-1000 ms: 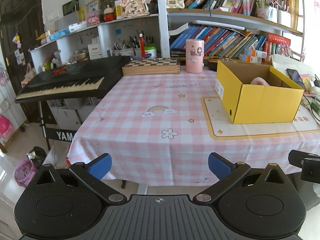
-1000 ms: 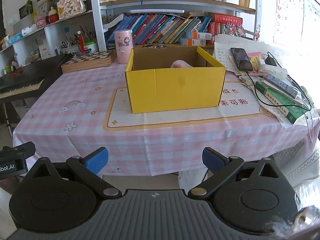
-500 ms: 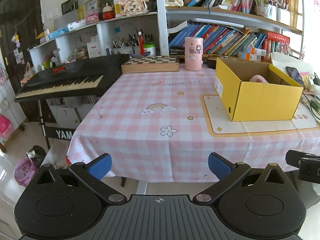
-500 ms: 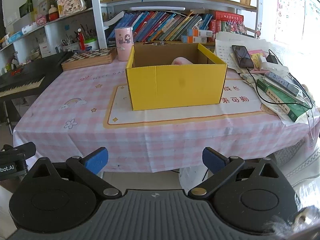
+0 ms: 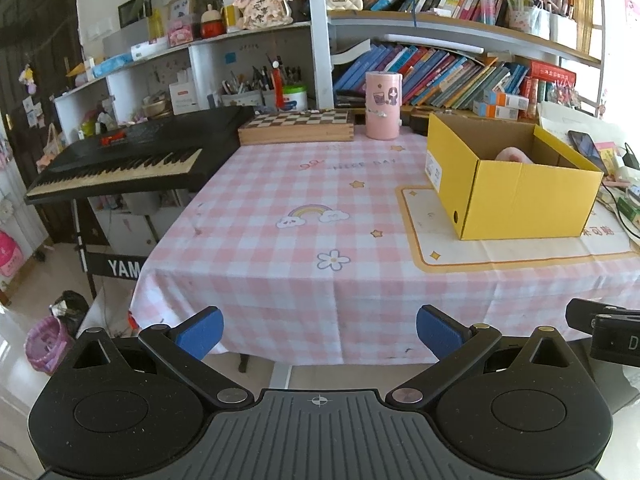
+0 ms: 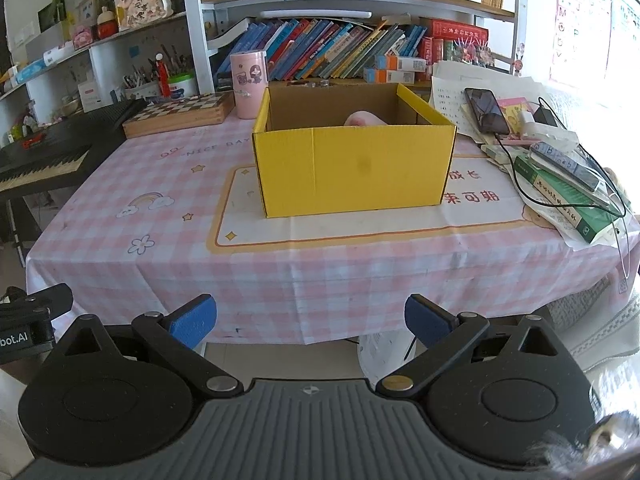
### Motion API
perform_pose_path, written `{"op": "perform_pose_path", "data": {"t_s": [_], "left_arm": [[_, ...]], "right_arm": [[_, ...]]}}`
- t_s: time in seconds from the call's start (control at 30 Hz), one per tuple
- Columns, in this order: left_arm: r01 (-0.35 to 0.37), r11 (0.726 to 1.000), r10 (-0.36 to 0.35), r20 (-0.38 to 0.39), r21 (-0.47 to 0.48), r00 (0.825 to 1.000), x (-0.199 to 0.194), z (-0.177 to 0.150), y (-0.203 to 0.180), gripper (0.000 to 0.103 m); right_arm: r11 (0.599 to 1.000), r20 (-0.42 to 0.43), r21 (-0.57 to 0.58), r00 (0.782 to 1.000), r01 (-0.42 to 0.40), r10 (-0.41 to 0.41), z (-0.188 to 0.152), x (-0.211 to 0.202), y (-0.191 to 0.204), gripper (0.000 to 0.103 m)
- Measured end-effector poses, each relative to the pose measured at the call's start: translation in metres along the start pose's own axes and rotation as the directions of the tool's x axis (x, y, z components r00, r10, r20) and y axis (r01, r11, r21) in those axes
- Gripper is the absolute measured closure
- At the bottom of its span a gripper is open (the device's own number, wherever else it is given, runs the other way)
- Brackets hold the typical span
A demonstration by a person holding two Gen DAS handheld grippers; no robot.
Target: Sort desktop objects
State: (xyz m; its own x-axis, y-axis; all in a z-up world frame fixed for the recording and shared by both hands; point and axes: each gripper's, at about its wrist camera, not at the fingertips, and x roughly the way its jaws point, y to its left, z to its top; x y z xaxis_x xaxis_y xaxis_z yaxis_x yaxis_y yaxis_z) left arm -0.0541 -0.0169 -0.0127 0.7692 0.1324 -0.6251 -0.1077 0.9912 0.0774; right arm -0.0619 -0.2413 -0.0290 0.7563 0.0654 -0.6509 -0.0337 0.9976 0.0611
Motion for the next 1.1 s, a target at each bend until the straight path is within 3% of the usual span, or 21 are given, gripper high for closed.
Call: {"op": "perform_pose_path", "data": {"t_s": [1.1], "left_arm": [[0.041,0.999,-0.042,-0.026,-0.019,0.999,0.006,-0.002,0.009,0.0]], "right_arm": [[1.0,-0.029,-0.01,1.0,0.001,-0.001,0.0,0.004,0.011,0.002]]}}
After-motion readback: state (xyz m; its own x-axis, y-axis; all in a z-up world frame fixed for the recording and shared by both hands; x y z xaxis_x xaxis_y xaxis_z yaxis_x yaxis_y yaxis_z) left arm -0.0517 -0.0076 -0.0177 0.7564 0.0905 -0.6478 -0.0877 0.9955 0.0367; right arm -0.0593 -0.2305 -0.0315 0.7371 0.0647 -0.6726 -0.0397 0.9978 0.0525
